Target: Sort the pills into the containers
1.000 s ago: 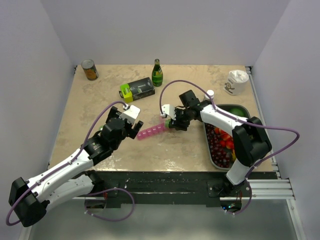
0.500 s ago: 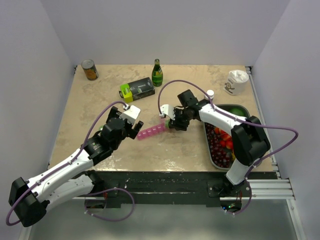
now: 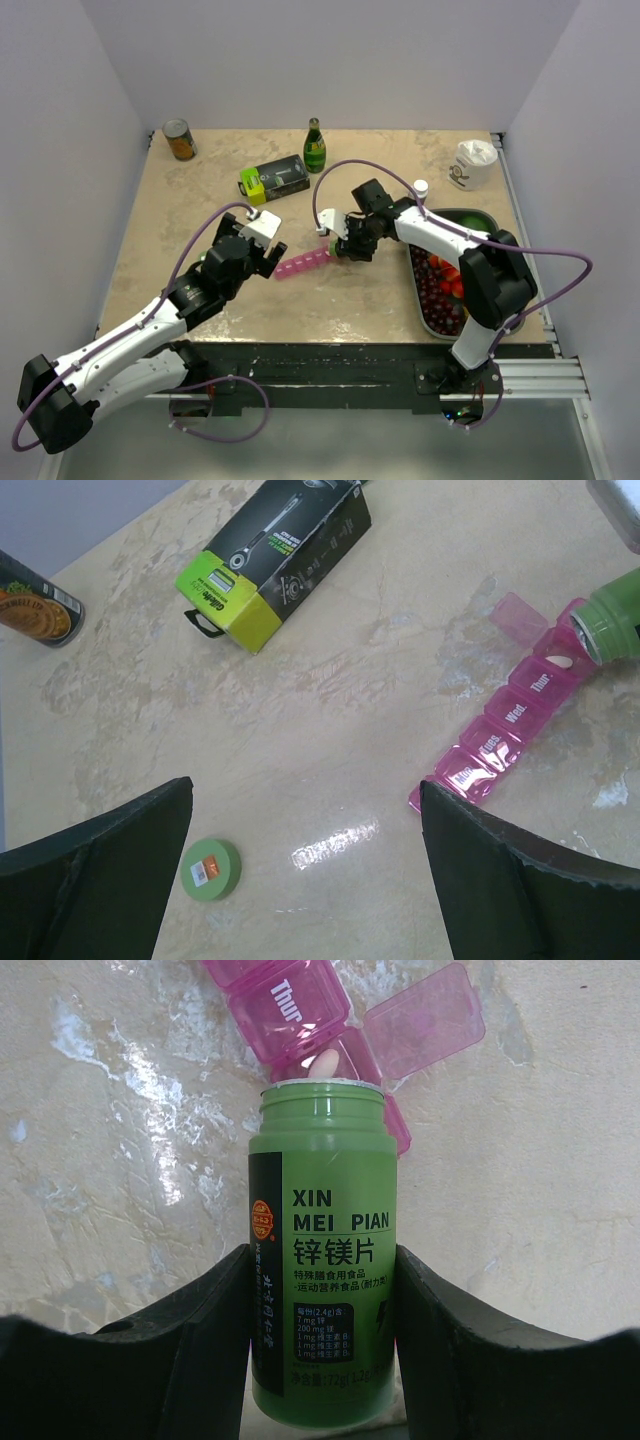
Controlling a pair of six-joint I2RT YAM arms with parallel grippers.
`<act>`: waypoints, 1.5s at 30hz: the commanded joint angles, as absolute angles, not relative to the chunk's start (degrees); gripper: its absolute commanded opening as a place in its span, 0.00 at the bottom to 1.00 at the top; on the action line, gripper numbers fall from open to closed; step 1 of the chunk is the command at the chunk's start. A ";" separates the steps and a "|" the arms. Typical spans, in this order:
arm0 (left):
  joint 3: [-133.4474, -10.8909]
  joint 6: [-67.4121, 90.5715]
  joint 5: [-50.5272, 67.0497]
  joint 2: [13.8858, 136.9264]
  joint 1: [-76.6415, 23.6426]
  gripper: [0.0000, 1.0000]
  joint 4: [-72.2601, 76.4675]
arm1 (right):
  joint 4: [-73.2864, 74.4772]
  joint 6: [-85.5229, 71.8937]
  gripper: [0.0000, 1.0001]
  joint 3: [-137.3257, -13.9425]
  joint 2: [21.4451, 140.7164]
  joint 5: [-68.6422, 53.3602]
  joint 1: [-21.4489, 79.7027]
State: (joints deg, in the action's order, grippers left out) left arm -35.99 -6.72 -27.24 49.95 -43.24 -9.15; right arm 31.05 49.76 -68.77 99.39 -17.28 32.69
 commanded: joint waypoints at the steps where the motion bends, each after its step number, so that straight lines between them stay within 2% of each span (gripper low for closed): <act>1: -36.21 -8.00 -27.07 49.39 -43.07 1.00 -8.79 | 31.64 48.96 0.00 -71.54 99.75 -16.52 33.13; 45: -36.12 -8.00 -26.54 49.57 -43.07 1.00 -8.79 | 35.42 46.67 0.00 -75.06 101.51 -14.94 33.93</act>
State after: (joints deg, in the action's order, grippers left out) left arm -35.99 -6.94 -26.74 49.95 -43.24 -9.17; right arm 35.18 47.46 -72.34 101.97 -15.51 33.74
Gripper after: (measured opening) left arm 0.994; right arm 0.535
